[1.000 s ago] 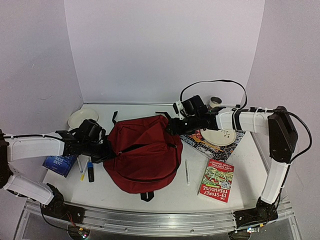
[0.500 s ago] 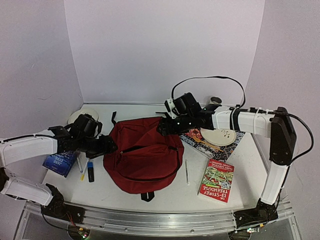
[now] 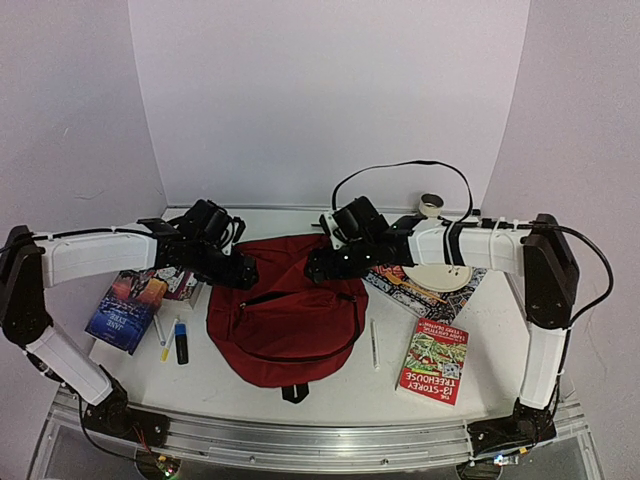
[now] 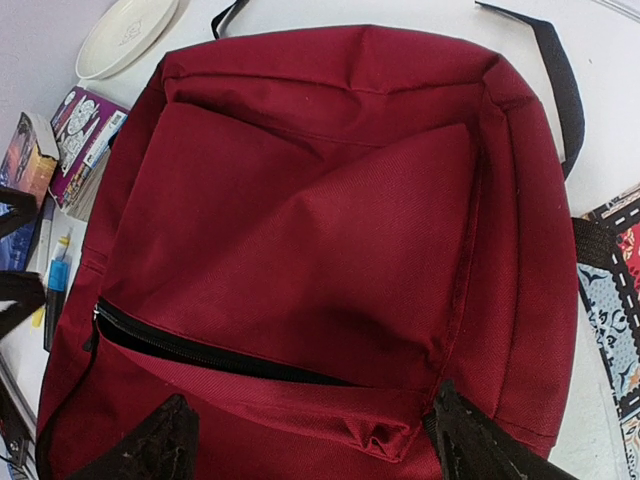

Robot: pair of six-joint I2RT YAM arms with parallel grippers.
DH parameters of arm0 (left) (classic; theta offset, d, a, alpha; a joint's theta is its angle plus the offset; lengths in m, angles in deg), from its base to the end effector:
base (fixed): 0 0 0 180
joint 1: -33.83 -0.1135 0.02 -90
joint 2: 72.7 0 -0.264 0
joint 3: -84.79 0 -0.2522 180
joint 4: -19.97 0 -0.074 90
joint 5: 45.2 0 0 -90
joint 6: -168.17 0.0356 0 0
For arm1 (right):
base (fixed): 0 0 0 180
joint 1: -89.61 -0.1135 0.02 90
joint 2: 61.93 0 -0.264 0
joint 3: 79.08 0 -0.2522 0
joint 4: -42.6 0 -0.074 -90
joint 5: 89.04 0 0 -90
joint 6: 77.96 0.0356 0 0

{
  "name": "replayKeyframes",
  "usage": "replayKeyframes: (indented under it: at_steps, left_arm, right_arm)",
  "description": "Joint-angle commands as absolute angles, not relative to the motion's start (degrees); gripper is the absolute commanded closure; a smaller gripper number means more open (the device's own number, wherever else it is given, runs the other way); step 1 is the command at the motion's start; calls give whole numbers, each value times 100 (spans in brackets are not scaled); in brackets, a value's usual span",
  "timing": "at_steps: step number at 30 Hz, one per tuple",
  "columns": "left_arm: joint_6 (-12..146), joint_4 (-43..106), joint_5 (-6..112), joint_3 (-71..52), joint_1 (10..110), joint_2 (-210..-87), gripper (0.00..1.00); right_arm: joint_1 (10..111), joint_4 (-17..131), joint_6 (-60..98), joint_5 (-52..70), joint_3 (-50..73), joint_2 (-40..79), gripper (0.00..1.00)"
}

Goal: Pack the student bag
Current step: Pick up the lower front pocket of the student bag.

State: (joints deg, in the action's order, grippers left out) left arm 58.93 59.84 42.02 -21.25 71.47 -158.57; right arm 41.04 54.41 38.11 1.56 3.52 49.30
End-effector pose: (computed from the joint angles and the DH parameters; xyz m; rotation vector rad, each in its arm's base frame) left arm 0.2509 -0.1913 0.2387 0.3803 2.4802 -0.3605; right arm 0.3036 0.3446 0.2519 -0.4206 2.0785 0.8178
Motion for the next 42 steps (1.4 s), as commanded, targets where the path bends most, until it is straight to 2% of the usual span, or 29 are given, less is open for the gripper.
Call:
replayKeyframes:
  at_steps: [1, 10, 16, 25, 32, 42]
  left_arm:
    - [6680, 6042, 4067, -1650, 7279, -16156, 11]
    - [7136, 6053, 3654, -1497, 7634, -16614, 9]
    - [7289, 6053, 3396, -1456, 7786, -16811, 6]
    - [7273, 6043, 2496, -1231, 7850, -17234, 9]
    - [6983, 5871, 2034, -1018, 7848, -17420, 21]
    - [6424, 5495, 2306, -1082, 7849, -17352, 63]
  right_arm:
    - [4063, 5553, 3940, 112, 210, 5054, 14]
    - [4062, 5587, 3973, 96, 187, 5267, 3]
    - [4058, 5601, 3972, 96, 161, 5420, 2]
    - [4058, 5628, 3952, -106, 211, 5628, 2]
    - [4052, 5628, 3920, -192, 387, 5681, 2]
    - [4016, 5957, 3770, -550, 615, 5655, 2]
